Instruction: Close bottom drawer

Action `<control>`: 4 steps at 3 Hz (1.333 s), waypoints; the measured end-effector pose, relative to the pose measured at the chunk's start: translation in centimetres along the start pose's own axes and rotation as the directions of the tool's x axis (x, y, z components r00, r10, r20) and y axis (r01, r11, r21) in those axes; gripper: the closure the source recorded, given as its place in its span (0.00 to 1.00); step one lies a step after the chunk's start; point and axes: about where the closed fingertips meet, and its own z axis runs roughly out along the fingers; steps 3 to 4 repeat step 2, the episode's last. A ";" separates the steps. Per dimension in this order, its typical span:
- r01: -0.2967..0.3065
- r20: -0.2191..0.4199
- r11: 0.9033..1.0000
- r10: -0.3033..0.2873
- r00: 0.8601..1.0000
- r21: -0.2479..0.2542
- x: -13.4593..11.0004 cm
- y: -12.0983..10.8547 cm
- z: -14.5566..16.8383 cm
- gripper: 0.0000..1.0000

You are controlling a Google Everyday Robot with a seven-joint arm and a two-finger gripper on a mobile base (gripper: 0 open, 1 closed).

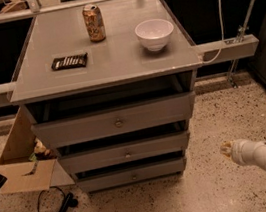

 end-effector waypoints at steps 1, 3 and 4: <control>0.044 -0.005 0.999 -0.044 0.999 0.019 -4.9 -1.0 -6.0 1.00; 0.118 0.031 0.991 -0.120 0.992 0.057 -11.8 0.9 -14.0 1.00; 0.118 0.031 0.991 -0.120 0.992 0.057 -11.8 0.9 -14.0 1.00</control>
Offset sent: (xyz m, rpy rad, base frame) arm -0.1597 0.1582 0.1907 -0.0640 -0.1151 0.1607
